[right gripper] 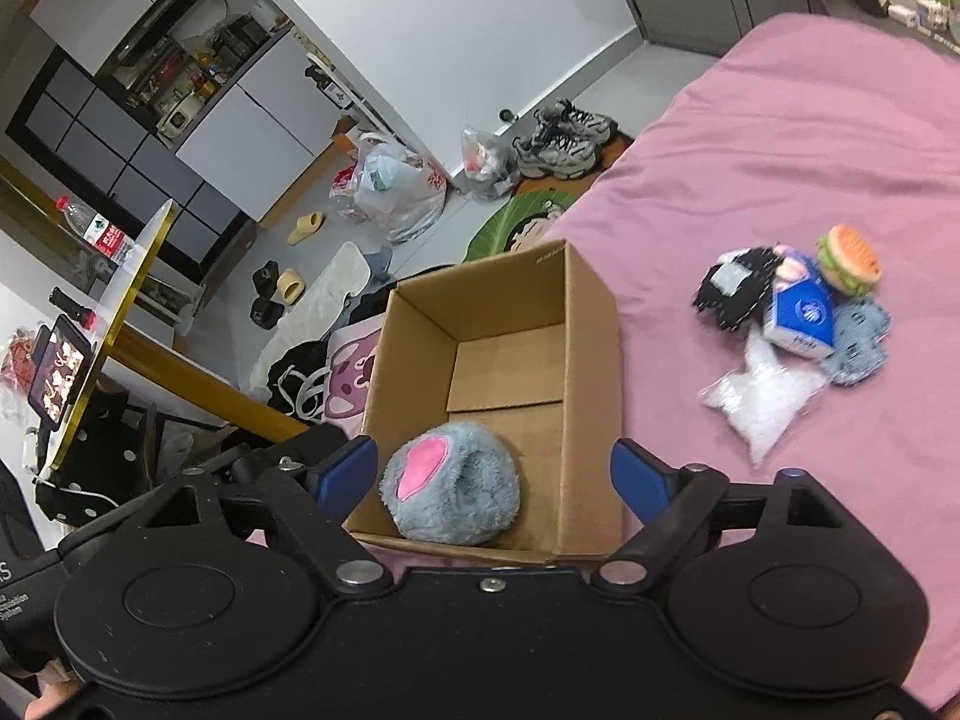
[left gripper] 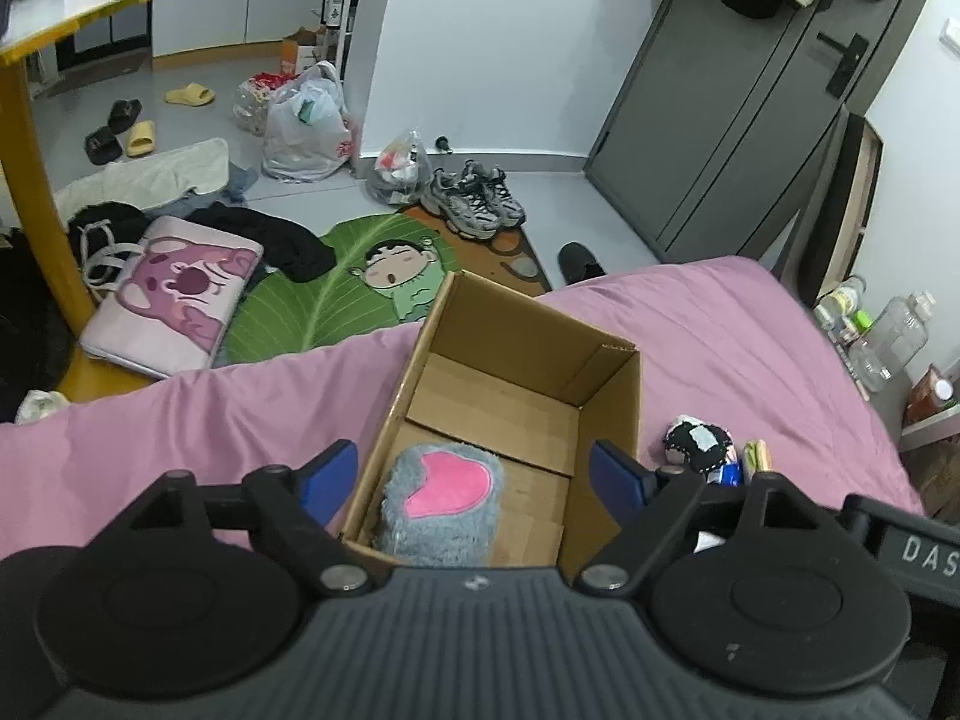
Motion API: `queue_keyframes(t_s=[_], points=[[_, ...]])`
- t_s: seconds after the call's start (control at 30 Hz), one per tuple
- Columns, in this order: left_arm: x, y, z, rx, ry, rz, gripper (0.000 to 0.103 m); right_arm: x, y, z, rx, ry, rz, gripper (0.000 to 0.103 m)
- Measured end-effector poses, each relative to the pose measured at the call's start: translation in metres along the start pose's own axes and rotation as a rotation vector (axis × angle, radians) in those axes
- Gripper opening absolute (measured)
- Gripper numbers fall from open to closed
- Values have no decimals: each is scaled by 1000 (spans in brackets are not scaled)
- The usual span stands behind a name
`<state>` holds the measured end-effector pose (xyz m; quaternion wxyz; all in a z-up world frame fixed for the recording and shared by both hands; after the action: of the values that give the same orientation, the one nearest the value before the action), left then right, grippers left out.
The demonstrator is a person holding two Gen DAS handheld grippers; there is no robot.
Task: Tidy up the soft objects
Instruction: 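Withdraw the left gripper from the box toward the clear plastic bag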
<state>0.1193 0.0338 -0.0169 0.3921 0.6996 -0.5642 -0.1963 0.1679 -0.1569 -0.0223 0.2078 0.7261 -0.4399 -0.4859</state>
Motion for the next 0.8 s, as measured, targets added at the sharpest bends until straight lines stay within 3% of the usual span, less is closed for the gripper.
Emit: queue_keyframes(t_s=[0.13, 0.43, 0.53, 0.63, 0.8], points=[[18, 18, -6, 46, -98, -58, 83, 2, 13, -8, 30, 8, -2, 93], [32, 38, -7, 94, -111, -44, 83, 24, 39, -15, 84, 61, 40, 103], [41, 36, -4, 86, -146, -84, 84, 34, 43, -19, 82, 42, 45, 103], [47, 35, -3, 62, -145, -79, 97, 39, 48, -22, 88, 54, 48, 103], [53, 34, -2, 57, -117, -67, 103, 47, 56, -27, 87, 97, 65, 103]])
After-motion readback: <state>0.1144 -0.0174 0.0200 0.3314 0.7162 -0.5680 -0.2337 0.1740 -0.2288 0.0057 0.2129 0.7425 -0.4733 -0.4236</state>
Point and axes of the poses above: each gripper's, at about its wrist camera, not at the fingertips, and y roughly against the way its jaws point, x to its right, z to its underside, the point moved 1 cm from there along -y, roughly the way its jaws point, and after that the axes turned 6 degrees about -y, right-handed, at the moved point
